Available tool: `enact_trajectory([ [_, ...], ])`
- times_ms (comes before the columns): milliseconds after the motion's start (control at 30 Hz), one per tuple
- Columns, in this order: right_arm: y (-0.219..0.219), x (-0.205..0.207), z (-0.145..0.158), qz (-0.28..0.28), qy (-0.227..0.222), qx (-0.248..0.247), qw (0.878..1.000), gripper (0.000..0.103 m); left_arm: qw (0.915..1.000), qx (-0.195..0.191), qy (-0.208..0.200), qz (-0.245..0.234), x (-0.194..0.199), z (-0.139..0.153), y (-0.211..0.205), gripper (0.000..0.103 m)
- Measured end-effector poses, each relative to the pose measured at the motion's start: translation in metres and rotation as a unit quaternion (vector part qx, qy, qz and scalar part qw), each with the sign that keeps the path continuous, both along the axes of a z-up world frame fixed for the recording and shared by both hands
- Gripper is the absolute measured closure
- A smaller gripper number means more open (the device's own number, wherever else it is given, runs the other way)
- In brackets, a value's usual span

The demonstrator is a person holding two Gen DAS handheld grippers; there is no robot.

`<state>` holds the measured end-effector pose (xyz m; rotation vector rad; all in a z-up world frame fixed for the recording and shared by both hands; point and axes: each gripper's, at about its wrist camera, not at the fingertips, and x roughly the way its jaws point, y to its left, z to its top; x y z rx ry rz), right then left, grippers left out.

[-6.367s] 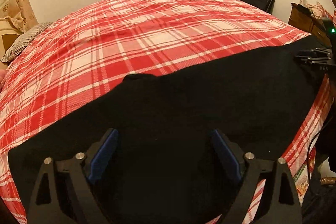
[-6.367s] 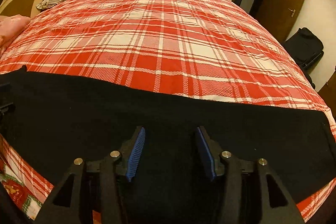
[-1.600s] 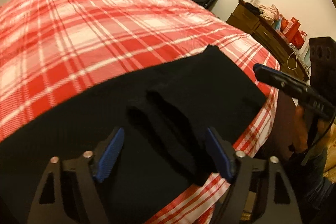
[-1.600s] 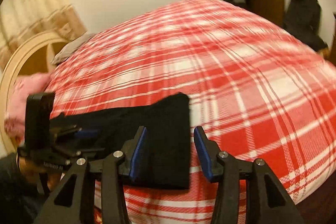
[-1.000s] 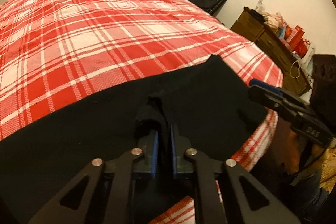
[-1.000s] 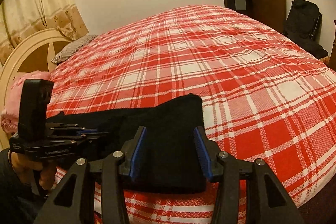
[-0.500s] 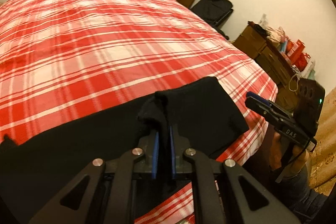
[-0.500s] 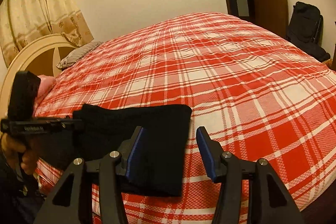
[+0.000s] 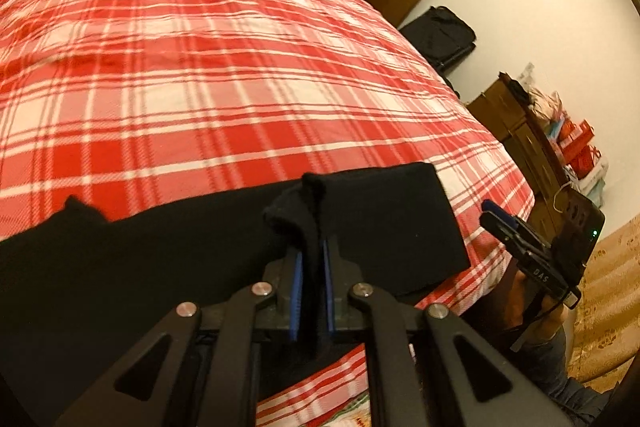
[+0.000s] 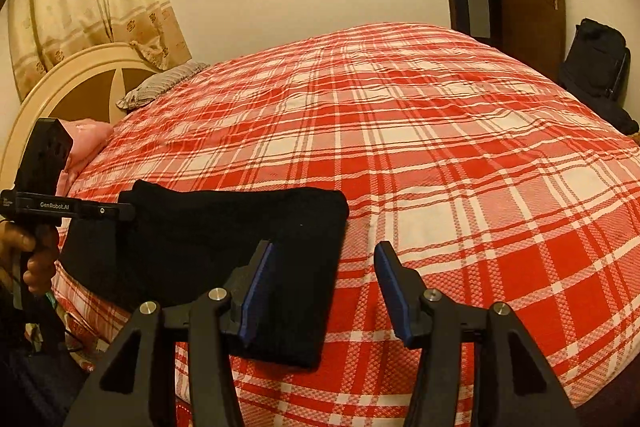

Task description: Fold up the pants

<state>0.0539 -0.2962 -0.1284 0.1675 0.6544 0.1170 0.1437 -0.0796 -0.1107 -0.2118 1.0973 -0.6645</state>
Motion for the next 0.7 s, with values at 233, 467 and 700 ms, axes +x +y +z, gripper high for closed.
enact_trajectory([
  [233,0.026,-0.002,-0.004,0.063,0.001,-0.021,0.998,0.049,0.9993,0.005,0.022,0.029,0.003,-0.023,0.019,0.093],
  [467,0.054,0.009,-0.039,0.111,0.072,-0.074,0.988,0.049,0.9986,0.009,0.035,0.038,0.012,-0.045,0.025,0.093],
  [700,0.047,0.007,-0.029,0.113,0.065,-0.059,0.990,0.049,0.9984,0.044,0.014,0.033,0.005,-0.045,0.021,0.078],
])
